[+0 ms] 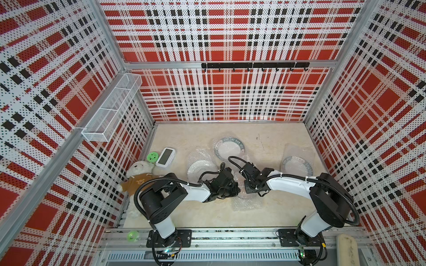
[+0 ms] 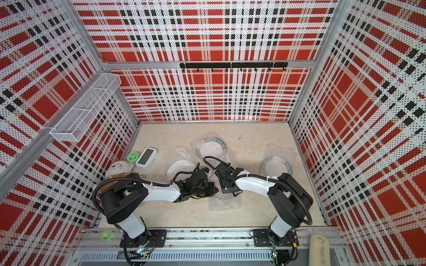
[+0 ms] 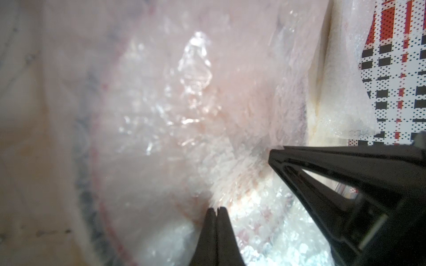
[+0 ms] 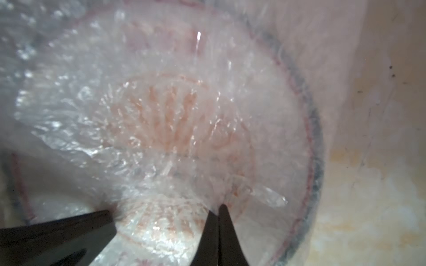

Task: Unpack dinner plates from bubble wrap
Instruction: Unwrap the bubble wrap at the center of the board.

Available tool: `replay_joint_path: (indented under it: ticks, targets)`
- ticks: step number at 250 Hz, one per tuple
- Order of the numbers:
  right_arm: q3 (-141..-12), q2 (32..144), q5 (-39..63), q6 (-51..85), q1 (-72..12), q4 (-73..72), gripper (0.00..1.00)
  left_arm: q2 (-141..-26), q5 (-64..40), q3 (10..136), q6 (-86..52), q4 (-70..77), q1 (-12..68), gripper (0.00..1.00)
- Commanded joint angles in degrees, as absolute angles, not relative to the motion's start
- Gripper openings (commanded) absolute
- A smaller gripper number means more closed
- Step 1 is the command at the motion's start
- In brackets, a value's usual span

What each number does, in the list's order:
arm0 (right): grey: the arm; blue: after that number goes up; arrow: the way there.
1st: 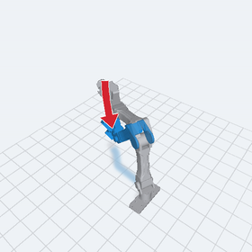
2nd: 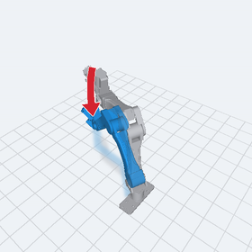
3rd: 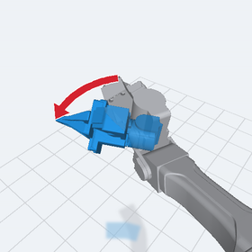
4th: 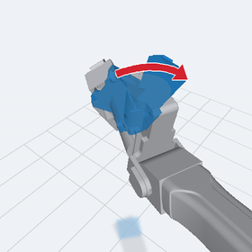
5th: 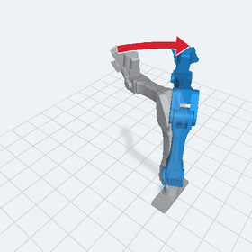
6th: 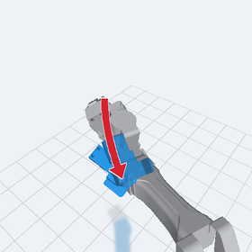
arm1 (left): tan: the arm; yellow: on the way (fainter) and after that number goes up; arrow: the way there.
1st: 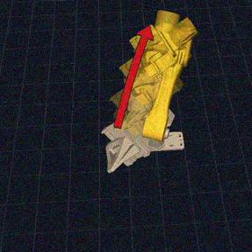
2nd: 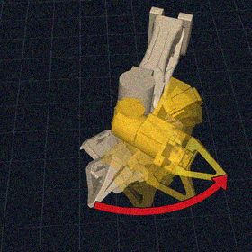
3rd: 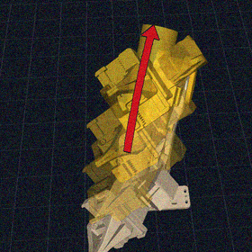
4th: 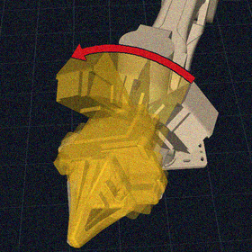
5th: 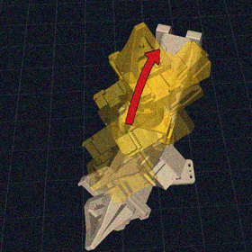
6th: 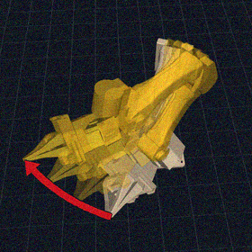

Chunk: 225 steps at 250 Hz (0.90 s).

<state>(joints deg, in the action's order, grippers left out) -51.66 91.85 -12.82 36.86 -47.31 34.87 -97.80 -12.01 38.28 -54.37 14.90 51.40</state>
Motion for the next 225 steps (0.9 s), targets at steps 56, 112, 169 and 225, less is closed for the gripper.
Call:
replay_joint_path:
  ticks: [56,112,169,225]
  targets:
    - [-53.9,86.7,-17.5,36.7,-47.8,38.7,0.00,-100.4,-10.8,35.9,-56.7,11.6,51.1,0.00]
    - [-54.3,84.1,-21.6,36.5,-47.4,40.3,0.00,-101.2,-10.8,35.6,-57.1,11.5,50.8,0.00]
    - [-55.1,82.4,-25.7,36.7,-46.9,42.0,0.00,-100.1,-10.6,35.3,-57.4,11.1,50.6,0.00]
    - [-53.7,81.5,-27.4,36.6,-44.4,40.6,0.00,-99.9,-10.0,34.8,-57.6,10.4,50.4,0.00]
